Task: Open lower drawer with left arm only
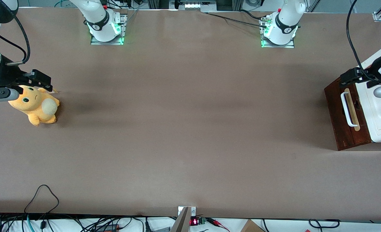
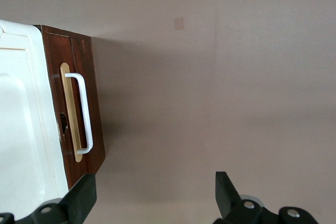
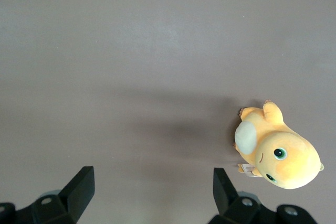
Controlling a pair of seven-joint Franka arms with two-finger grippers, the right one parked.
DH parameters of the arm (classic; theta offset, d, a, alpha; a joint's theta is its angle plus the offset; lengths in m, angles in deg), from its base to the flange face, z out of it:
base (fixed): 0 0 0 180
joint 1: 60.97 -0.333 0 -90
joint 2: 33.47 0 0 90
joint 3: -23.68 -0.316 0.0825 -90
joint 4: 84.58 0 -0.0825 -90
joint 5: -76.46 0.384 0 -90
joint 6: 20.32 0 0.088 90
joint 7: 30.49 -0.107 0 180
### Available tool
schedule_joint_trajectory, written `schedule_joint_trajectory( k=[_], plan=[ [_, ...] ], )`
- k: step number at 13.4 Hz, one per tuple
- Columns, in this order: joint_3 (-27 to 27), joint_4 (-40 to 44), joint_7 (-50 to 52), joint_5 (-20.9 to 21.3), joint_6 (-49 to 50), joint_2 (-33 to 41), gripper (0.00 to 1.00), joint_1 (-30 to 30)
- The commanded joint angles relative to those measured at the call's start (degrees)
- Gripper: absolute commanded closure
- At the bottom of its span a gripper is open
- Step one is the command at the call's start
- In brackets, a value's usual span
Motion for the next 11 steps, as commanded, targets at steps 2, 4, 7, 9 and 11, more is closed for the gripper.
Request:
schedule_joint_trajectory(
  k=[2,4,7,9,11],
  plan=[
    [0.02,-1.16,6.91,10.85,0.25,-0.81,0.00,6.29],
    [2.64,-1.16,10.34,18.50,1.83,-3.09,0.00,7.89],
    [7.39,-5.53,19.63,29.83,2.89,-5.12,0.00,7.28],
    [10.64,-10.97,29.20,38.27,3.07,-6.35,0.00,7.28],
    [11.97,-15.46,38.17,43.74,3.85,-8.45,0.00,7.28]
  ],
)
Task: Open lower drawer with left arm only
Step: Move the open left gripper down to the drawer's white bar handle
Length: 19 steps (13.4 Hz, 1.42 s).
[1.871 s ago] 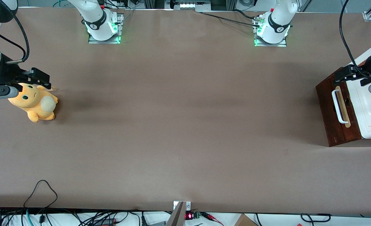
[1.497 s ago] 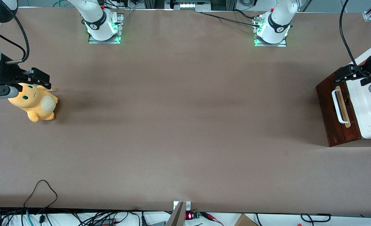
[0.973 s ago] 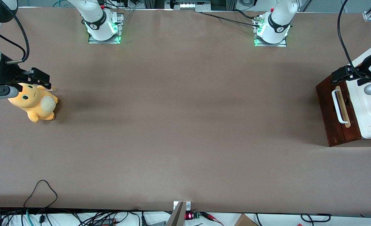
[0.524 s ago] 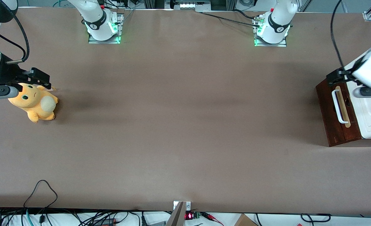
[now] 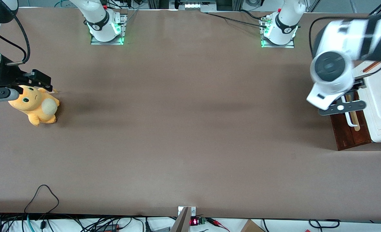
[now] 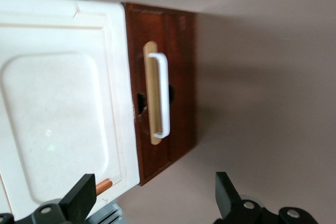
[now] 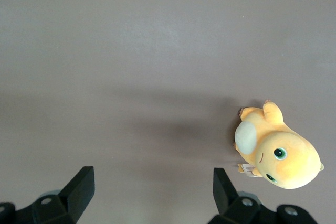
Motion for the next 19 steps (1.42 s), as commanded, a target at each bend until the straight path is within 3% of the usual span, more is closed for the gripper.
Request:
schedule_joint_trajectory(
  k=[1,3,8,11,12,13,15,19],
  plan=[
    [1.91,-6.33,11.48,7.85,1.72,-2.49,0.00,0.01],
    [2.53,-11.25,14.77,16.54,3.57,-4.35,0.00,0.37],
    [2.53,-11.36,5.31,16.93,0.96,-5.14,0.00,-0.34],
    [2.44,-11.19,1.86,21.40,-2.13,-5.76,0.00,-0.34],
    [2.44,-11.36,2.20,20.98,-1.96,-5.85,0.01,-0.42],
    [2.27,-11.71,3.25,20.97,-1.78,-6.89,0.09,-0.43],
    [1.65,-11.80,8.85,21.85,-1.00,-10.83,0.08,-0.34],
    [-0.63,-13.74,22.48,30.36,4.88,-19.19,0.07,0.28]
  ],
)
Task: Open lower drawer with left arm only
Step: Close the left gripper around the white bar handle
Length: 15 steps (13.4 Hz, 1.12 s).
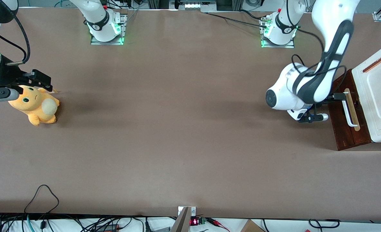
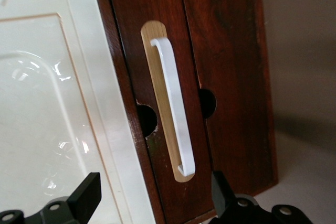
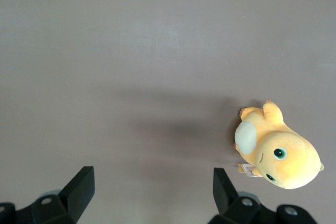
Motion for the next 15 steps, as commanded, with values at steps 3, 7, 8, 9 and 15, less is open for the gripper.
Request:
schedule_joint_trajectory(
  k=[3,7,8,9,15],
  plan=[
    [-3.03,1.06,8.58,8.27,5.18,-7.91,0.07,0.52],
    [-4.53,3.26,9.11,12.58,5.62,-12.40,0.13,-0.01],
    [-4.62,3.87,9.03,12.76,5.62,-12.92,0.16,-0.01],
    [-4.80,4.40,9.03,12.94,5.54,-13.63,0.20,-0.09],
    [-5.06,4.84,9.03,14.52,5.54,-14.25,0.34,-1.23]
  ],
)
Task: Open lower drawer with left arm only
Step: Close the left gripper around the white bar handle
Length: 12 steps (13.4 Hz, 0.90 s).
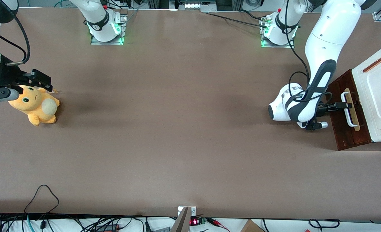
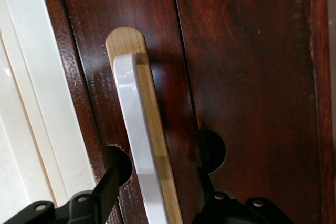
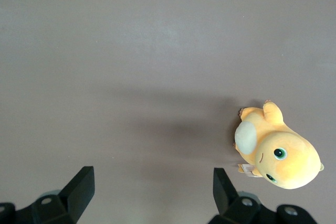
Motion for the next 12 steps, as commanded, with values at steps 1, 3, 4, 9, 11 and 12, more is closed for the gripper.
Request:
schedule_joint_trajectory(
  k=[1,3,4,9,11,12],
  plan=[
    [-0.03,1.21,0.21,2.35,0.97,-0.92,0.36,-0.88],
    [-0.03,1.21,0.20,2.88,0.88,-1.01,0.41,-1.15],
    [-0.03,1.29,0.20,3.41,0.79,-1.09,0.44,-1.32],
    [0.05,1.04,5.10,5.43,1.14,-1.53,0.48,-1.24],
    [0.14,0.77,7.40,5.44,2.63,-2.24,0.48,-0.71],
    [0.23,0.59,8.19,5.61,2.90,-2.24,0.50,-0.71]
  ],
)
